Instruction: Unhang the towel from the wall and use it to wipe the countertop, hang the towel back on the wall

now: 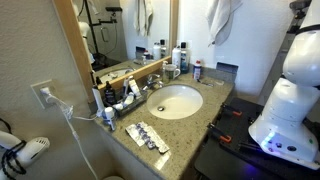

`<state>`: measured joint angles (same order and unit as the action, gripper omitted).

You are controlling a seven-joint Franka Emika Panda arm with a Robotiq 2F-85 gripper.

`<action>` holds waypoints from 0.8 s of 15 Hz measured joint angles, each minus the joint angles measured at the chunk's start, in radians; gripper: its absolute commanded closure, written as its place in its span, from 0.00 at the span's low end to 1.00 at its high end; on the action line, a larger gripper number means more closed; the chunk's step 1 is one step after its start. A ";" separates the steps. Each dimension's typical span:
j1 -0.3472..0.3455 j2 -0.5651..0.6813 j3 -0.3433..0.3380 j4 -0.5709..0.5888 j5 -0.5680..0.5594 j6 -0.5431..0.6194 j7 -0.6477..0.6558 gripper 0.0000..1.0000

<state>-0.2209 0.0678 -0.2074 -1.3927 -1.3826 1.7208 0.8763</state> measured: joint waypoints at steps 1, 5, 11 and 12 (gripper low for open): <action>0.004 0.000 0.003 0.005 0.020 0.000 -0.013 0.00; 0.030 -0.005 0.027 0.032 0.116 0.000 -0.094 0.00; 0.089 -0.046 0.086 0.046 0.340 0.000 -0.293 0.00; 0.097 -0.055 0.095 0.046 0.383 0.000 -0.327 0.00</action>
<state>-0.1243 0.0132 -0.1127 -1.3472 -0.9995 1.7208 0.5498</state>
